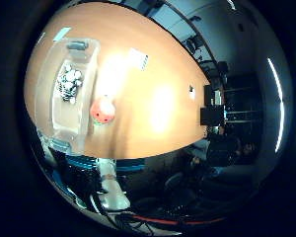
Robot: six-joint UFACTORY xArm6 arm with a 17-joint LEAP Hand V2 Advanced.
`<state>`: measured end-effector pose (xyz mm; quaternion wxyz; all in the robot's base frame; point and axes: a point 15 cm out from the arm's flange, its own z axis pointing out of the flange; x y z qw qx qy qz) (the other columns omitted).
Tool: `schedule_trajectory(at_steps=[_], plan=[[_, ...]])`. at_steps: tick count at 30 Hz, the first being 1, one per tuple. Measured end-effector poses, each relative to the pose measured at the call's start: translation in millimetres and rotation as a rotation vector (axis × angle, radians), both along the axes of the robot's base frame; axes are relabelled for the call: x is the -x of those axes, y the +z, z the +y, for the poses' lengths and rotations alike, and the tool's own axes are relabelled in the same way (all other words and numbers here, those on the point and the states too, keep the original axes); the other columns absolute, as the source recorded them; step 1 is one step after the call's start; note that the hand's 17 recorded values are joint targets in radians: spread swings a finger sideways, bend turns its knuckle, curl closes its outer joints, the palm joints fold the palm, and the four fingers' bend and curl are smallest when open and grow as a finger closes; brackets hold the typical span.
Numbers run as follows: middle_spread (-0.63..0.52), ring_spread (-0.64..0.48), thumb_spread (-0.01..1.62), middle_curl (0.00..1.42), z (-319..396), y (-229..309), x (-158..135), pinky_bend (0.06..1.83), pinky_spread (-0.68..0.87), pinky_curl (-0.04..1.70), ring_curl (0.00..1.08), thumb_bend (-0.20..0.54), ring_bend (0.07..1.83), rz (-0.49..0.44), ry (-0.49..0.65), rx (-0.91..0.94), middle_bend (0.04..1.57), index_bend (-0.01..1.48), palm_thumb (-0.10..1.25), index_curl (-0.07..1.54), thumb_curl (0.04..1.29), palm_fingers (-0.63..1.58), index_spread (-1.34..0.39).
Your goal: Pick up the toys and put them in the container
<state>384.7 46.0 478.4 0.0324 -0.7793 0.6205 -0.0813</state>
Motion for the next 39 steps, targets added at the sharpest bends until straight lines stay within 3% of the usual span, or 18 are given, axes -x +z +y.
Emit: schedule_trajectory(at_steps=[9,16,24,39], plan=[[0.02,0.19,1.1,0.31,-83.7,-59.5,6.0,0.46,0.45,0.31,0.25,-0.01,0.32,0.042,-0.078,0.023,0.19,0.17,0.49,0.28,0.29,0.14,-0.42],[0.01,0.19,1.12,0.31,-110.4,-127.2,21.7,0.45,0.45,0.3,0.25,-0.015,0.31,0.115,-0.082,0.026,0.19,0.17,0.6,0.28,0.3,0.15,-0.42],[0.01,0.19,1.09,0.32,-113.4,-185.3,44.8,0.45,0.43,0.3,0.25,-0.022,0.3,0.219,-0.071,0.028,0.19,0.16,0.62,0.27,0.3,0.13,-0.41],[0.01,0.19,1.06,0.32,-92.9,-209.3,27.2,0.45,0.43,0.29,0.25,-0.025,0.3,0.238,-0.026,0.024,0.2,0.16,0.58,0.27,0.29,0.13,-0.4]])
